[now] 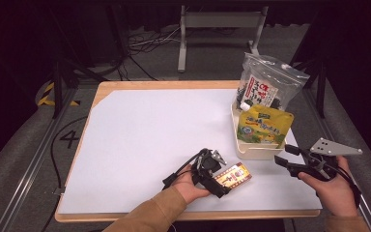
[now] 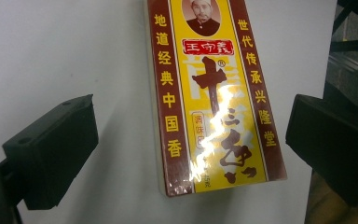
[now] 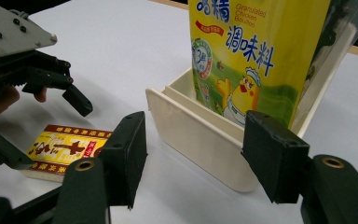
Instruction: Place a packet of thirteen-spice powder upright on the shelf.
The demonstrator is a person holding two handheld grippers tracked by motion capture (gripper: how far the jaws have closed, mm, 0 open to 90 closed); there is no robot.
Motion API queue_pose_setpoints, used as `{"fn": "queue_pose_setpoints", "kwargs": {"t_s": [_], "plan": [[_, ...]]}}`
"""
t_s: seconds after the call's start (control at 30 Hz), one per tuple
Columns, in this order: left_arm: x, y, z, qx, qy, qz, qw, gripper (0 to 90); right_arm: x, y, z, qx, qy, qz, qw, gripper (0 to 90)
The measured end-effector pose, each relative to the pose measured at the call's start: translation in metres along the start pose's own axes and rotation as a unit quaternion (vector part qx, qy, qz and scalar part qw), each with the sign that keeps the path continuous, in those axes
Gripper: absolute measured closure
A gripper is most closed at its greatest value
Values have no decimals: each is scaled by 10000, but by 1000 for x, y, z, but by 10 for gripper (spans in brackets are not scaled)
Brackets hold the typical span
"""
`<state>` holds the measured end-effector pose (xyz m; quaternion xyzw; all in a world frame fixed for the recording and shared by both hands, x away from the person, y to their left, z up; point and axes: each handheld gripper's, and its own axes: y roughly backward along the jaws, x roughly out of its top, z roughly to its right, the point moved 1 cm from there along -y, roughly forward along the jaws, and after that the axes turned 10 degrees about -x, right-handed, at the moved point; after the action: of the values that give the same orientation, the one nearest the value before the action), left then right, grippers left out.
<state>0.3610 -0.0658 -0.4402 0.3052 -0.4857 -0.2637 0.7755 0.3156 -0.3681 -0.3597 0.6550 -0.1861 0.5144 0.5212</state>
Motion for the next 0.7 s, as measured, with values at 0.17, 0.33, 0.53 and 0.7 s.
{"fn": "queue_pose_setpoints", "kwargs": {"t_s": [0.17, 0.33, 0.53, 0.7], "plan": [[-1, -5, 3, 159, -77, -76, 9998, 20, 0, -1, -1, 51, -64, -40, 10000, 392], [-1, -7, 3, 245, -58, -152, 9996, 21, 0, -2, -1, 45, -107, -79, 9999, 392], [-1, -9, 4, 322, -30, -205, 9993, 31, 0, -3, -2, 84, -64, -67, 9999, 425], [1, -10, 8, 396, -61, -241, 9989, 72, 0, -7, -4, 133, -24, -107, 9999, 443]]}}
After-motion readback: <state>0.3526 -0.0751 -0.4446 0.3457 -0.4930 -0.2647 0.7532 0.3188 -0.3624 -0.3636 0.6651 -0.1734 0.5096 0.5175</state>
